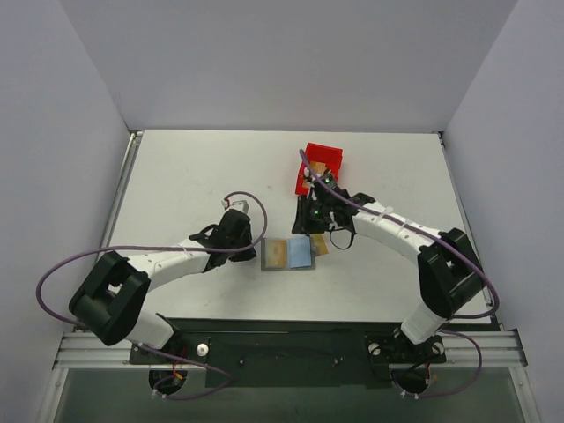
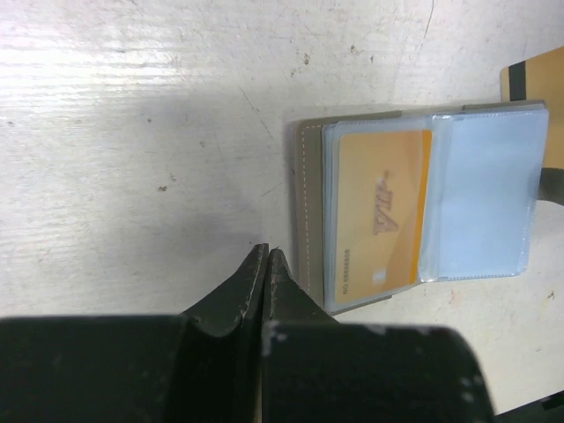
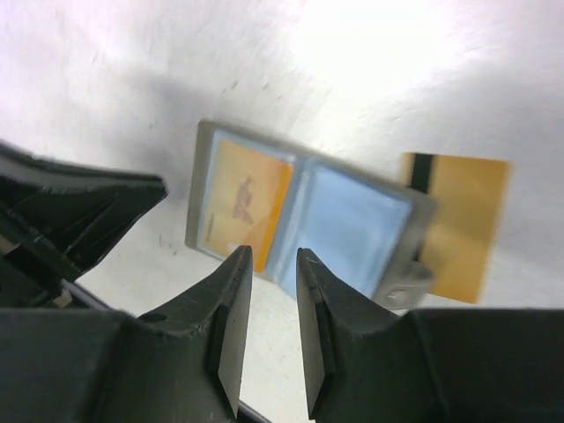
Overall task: Put the credit cards into the card holder
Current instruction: Insert the credit card into the card holder, then move the credit card to the corner of the board.
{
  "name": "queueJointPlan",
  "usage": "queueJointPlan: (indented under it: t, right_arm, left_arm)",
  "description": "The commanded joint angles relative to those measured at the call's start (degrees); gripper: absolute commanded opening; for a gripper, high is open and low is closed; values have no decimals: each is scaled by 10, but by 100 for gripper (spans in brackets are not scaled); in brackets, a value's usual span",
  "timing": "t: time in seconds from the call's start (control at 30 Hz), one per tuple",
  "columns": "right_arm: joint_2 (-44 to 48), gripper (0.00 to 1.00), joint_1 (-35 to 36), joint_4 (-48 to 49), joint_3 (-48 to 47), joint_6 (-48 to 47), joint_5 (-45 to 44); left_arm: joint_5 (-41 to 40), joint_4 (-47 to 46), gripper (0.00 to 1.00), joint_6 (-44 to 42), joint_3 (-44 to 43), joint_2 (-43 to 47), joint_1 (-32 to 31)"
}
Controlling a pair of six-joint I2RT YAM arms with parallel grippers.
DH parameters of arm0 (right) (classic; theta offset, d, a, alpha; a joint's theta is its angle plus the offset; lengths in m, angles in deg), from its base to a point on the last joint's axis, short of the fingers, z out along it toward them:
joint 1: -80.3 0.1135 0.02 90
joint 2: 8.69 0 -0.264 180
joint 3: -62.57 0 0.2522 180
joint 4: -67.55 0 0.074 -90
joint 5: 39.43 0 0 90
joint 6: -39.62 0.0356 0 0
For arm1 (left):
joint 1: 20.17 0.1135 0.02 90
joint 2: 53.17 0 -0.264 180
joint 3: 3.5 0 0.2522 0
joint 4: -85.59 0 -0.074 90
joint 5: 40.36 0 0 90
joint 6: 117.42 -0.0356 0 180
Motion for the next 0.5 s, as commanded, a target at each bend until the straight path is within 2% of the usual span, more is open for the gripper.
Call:
queueJointPlan:
  t: [0.0, 0.2, 0.3, 0.47]
  right_arm:
    - [29, 24, -52, -46, 13, 2, -87]
    - [-32, 21, -82, -77, -32, -21, -103]
    - [-66, 17, -82, -66, -49, -26, -94]
    - [-111, 16, -82, -41, -81, -25, -84]
  left_arm:
    - [-39, 28, 0, -3, -27, 43, 1]
    - [-23, 20, 0, -27, -50, 66, -1]
    - [-19, 21, 0, -31, -55, 66, -1]
    - [-16, 22, 0, -28, -46, 70, -2]
